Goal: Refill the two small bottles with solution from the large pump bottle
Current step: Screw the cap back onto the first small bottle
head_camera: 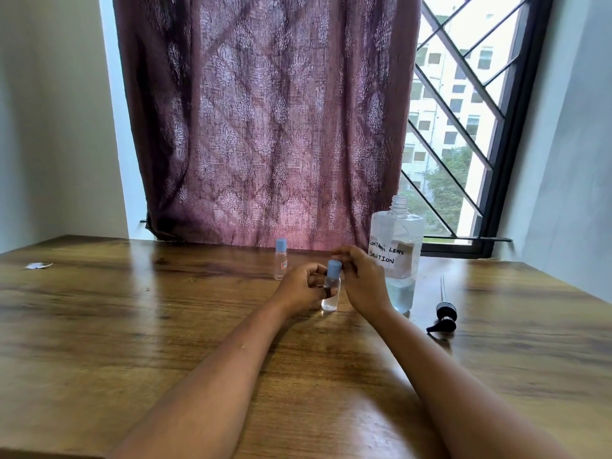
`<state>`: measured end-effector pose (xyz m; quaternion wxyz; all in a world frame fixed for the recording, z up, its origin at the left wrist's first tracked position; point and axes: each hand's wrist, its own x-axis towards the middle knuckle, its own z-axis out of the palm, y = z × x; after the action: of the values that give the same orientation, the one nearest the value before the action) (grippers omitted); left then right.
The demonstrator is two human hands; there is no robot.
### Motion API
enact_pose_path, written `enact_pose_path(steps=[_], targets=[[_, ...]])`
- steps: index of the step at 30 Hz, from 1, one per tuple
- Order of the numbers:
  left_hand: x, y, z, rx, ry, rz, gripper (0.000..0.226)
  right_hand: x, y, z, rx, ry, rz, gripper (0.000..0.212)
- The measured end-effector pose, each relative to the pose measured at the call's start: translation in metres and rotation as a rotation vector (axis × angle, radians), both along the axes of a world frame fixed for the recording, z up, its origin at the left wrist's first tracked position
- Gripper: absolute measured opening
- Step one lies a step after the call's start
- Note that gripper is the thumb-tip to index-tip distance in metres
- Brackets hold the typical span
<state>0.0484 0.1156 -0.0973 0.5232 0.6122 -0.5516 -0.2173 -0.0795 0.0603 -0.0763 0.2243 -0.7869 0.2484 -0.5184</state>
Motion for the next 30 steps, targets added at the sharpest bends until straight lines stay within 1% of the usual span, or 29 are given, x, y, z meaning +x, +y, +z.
enact_pose_path(steps=[3, 5, 8, 11, 13, 19, 21, 23, 27, 30], targets=[[-0.0012, 0.0008, 0.0011, 0.006, 0.004, 0.026, 0.039, -0.0049, -0.0072, 0.0013, 0.029, 0.02, -0.025, 0.026], [-0.0012, 0.0015, 0.0015, 0.006, 0.005, 0.035, 0.04, -0.0051, -0.0074, -0.0002, 0.064, 0.059, 0.023, 0.033], [-0.0002, 0.002, 0.0018, -0.003, -0.008, 0.022, 0.037, -0.0031, -0.0017, -0.0004, 0.194, 0.046, 0.199, 0.05], [0.0006, 0.002, 0.0016, -0.008, -0.005, 0.017, 0.035, -0.0016, -0.0011, -0.0023, 0.172, 0.104, 0.248, 0.055], [0.0011, 0.0021, 0.002, -0.02, -0.033, 0.047, 0.03, -0.0016, -0.0014, -0.0023, 0.158, 0.076, 0.231, 0.054], [-0.0029, 0.0018, 0.0025, -0.056, -0.07, 0.118, 0.03, -0.0023, -0.0031, 0.0002, 0.14, -0.008, 0.115, 0.042], [-0.0051, 0.0021, 0.0027, -0.065, -0.068, 0.12, 0.03, -0.0018, -0.0033, 0.0005, 0.13, 0.005, 0.083, 0.037], [-0.0044, 0.0018, 0.0018, -0.066, -0.063, 0.125, 0.031, -0.0017, -0.0029, 0.0005, 0.132, 0.028, 0.077, 0.036], [-0.0034, 0.0028, 0.0002, -0.029, -0.077, 0.071, 0.035, -0.0041, -0.0044, 0.0004, 0.207, 0.07, 0.175, 0.042], [-0.0055, 0.0039, -0.0031, 0.001, -0.084, 0.032, 0.029, -0.0046, -0.0055, -0.0022, 0.162, 0.125, 0.177, 0.038]])
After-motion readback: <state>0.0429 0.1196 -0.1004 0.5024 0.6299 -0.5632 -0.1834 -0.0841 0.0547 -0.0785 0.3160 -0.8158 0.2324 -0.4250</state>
